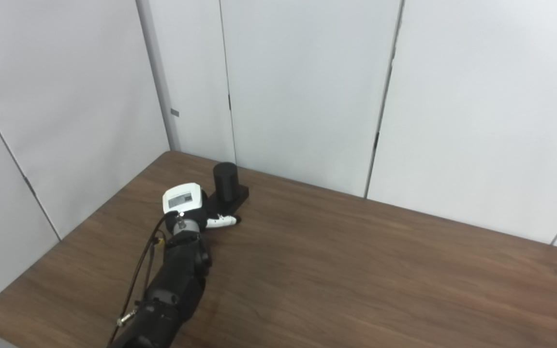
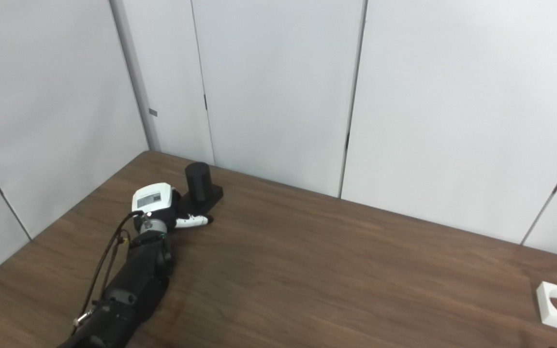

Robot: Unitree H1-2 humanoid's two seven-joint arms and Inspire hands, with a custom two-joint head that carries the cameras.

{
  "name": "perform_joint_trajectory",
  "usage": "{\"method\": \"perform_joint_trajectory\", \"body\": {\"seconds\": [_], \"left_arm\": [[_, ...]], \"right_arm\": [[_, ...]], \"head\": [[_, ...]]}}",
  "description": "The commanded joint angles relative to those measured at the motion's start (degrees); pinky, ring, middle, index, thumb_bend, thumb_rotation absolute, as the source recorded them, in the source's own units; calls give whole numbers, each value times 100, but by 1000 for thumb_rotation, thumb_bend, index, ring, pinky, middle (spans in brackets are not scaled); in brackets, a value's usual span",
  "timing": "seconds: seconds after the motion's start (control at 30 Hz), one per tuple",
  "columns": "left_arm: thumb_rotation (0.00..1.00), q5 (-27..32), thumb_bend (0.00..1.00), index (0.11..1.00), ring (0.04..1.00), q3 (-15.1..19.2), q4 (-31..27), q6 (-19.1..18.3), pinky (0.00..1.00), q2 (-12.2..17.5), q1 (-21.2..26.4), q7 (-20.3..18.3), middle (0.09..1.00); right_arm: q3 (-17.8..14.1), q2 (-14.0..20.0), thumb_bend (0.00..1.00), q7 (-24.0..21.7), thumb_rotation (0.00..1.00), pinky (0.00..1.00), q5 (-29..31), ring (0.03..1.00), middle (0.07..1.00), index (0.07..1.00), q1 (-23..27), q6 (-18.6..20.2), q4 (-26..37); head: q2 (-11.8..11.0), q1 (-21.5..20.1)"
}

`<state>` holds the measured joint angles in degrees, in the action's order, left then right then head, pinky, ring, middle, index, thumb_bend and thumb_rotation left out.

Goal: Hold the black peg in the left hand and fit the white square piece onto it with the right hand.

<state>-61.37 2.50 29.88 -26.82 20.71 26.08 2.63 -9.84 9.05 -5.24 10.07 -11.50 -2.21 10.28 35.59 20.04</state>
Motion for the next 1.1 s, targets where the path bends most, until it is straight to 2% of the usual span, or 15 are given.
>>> {"method": "perform_joint_trajectory", "body": {"seconds": [0.0, 0.1, 0.23, 0.27, 0.33, 0.37, 0.5, 0.7, 0.8, 1.0, 1.07], "left_arm": [[575, 1, 786, 683, 824, -68, 21, -10, 741, 199, 311, 127, 808], [501, 88, 764, 639, 805, -135, 57, -9, 726, 230, 327, 283, 781], [339, 457, 762, 566, 783, -212, -48, 3, 685, 277, 309, 365, 748], [262, 570, 768, 539, 785, -209, -103, 5, 673, 275, 296, 359, 742], [97, 718, 564, 494, 789, -233, -169, 0, 645, 288, 279, 341, 736], [80, 761, 544, 490, 789, -247, -185, -4, 641, 294, 274, 323, 736], [55, 905, 525, 484, 783, -238, -282, -9, 642, 281, 227, 336, 733], [50, 1024, 523, 483, 763, -271, -249, -8, 621, 301, 214, 422, 721], [50, 1066, 522, 484, 725, -277, -273, -8, 576, 310, 191, 408, 704], [50, 1413, 520, 484, 692, -236, -665, -5, 534, 304, 35, 168, 691], [47, 1678, 518, 485, 693, -311, -902, 163, 536, 358, -83, -5, 700]], "right_arm": [[-10, -83, 671, 68, 999, 1000, 56, 1000, 957, 990, -37, 27, 190], [-14, -114, 673, 124, 983, 1000, 75, 1000, 953, 980, -50, 118, 271], [6, -120, 660, 201, 982, 1000, 38, 1000, 953, 982, -49, 204, 345], [9, -120, 655, 196, 982, 1000, 86, 1000, 954, 983, -46, 248, 364], [17, -121, 639, 186, 993, 1000, 162, 1000, 966, 995, -49, 309, 402], [20, -119, 630, 175, 996, 1000, 207, 1000, 969, 998, -58, 337, 433], [24, -117, 589, 185, 1000, 1000, 270, 1000, 976, 1000, -76, 414, 520], [70, -96, 589, 206, 1000, 1000, 157, 1000, 984, 1000, -84, 422, 561], [95, -93, 560, 244, 1000, 1000, 74, 1000, 982, 1000, -81, 430, 590], [110, -115, 583, 286, 1000, 1000, 58, 1000, 981, 1000, -89, 509, 599], [140, -90, 581, 277, 1000, 1000, 10, 1000, 984, 1000, -95, 516, 599]], "head": [[3, 8], [15, -15], [26, -39], [26, -39], [30, -48], [33, -57], [44, -65], [65, -105], [78, -143], [141, -290], [165, -348]]}}
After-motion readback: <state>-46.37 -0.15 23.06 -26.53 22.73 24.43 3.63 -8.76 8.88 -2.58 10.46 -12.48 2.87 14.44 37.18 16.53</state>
